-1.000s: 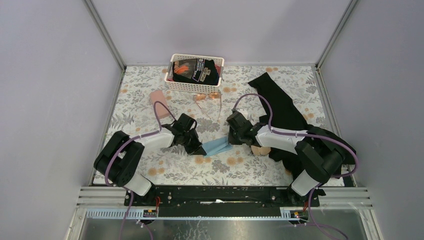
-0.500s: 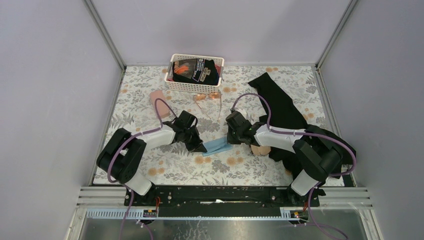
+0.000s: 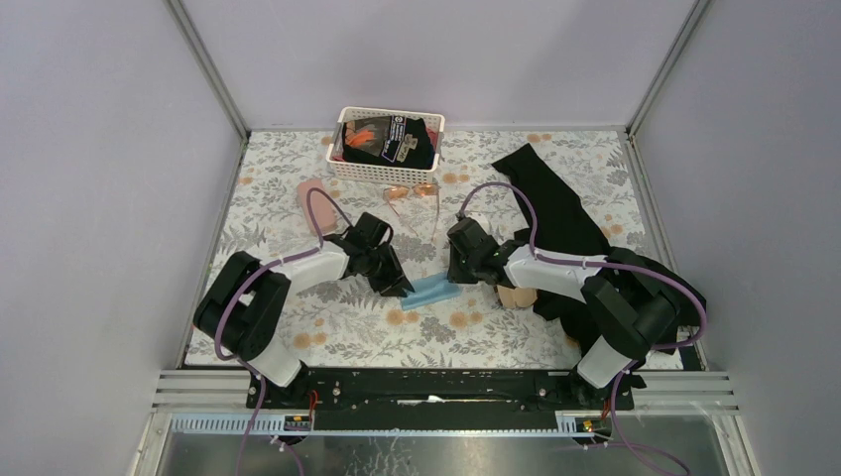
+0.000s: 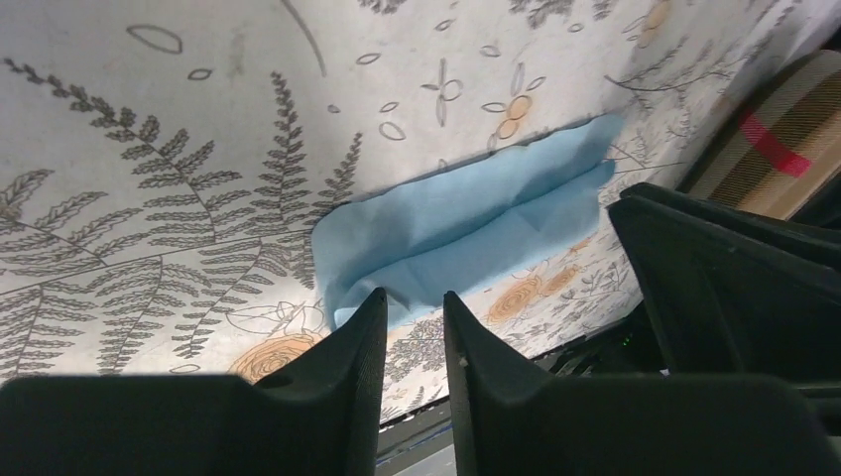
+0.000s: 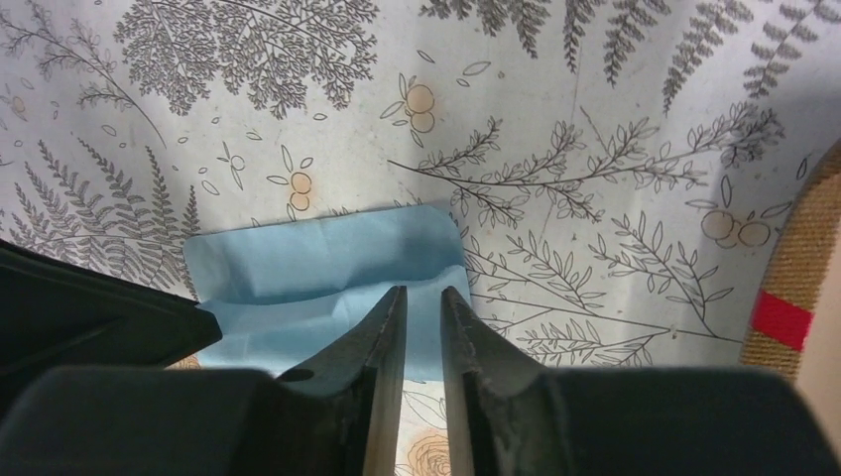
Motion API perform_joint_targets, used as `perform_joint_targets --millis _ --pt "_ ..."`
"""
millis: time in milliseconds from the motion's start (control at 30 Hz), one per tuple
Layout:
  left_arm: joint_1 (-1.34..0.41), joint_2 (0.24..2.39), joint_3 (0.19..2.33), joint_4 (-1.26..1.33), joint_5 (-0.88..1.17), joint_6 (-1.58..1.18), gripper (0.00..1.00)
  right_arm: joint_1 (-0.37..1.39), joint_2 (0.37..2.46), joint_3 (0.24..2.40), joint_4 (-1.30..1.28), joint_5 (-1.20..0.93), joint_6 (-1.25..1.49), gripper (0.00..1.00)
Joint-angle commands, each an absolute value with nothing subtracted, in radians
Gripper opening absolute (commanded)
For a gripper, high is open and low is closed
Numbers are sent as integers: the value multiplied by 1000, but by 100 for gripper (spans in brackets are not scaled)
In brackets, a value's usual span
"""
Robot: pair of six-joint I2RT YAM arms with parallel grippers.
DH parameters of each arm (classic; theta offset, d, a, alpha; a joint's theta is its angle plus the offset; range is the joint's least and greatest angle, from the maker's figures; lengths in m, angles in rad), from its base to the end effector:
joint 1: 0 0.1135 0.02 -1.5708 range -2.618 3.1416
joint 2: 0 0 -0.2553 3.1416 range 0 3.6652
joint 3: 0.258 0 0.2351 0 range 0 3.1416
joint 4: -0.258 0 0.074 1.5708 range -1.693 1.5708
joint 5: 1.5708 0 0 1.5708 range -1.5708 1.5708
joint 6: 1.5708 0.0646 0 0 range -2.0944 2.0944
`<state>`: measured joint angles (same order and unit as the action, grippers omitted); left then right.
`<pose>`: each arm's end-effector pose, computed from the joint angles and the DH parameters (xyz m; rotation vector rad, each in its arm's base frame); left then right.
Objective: Organize the sunglasses
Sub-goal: Fold the glasses cleaning cloth at the center of the board.
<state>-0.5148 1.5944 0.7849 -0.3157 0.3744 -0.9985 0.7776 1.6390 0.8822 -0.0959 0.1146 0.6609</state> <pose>0.2356 -0.1604 0.1245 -0.5833 2.8928 -0.8646 0.2437 0.2296 0.1517 -0.0914 2.4810 0.5066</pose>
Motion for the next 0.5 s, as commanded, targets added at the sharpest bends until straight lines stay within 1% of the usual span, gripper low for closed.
perform_joint_targets --millis 0,33,133,233,267,333,400,467 --pt "-503 1553 852 -353 313 -954 32 770 1602 927 -110 146 654 29" --pt "-501 1553 887 -374 297 -936 33 770 1592 929 -116 150 657 31" --pt "-492 1558 950 -442 256 -888 33 770 1562 925 -124 143 664 31" --pt "-485 1537 939 -447 256 -882 33 771 1527 911 -123 126 660 30" --pt "-485 1525 927 -444 260 -881 33 770 1516 903 -119 114 659 29" --pt "-486 1499 891 -426 284 -881 33 770 1503 881 -99 75 657 20" --pt "-491 1461 843 -389 326 -885 32 772 1509 868 -74 23 655 7" --pt "-504 1438 803 -356 359 -888 32 775 1526 862 -57 -9 658 0"
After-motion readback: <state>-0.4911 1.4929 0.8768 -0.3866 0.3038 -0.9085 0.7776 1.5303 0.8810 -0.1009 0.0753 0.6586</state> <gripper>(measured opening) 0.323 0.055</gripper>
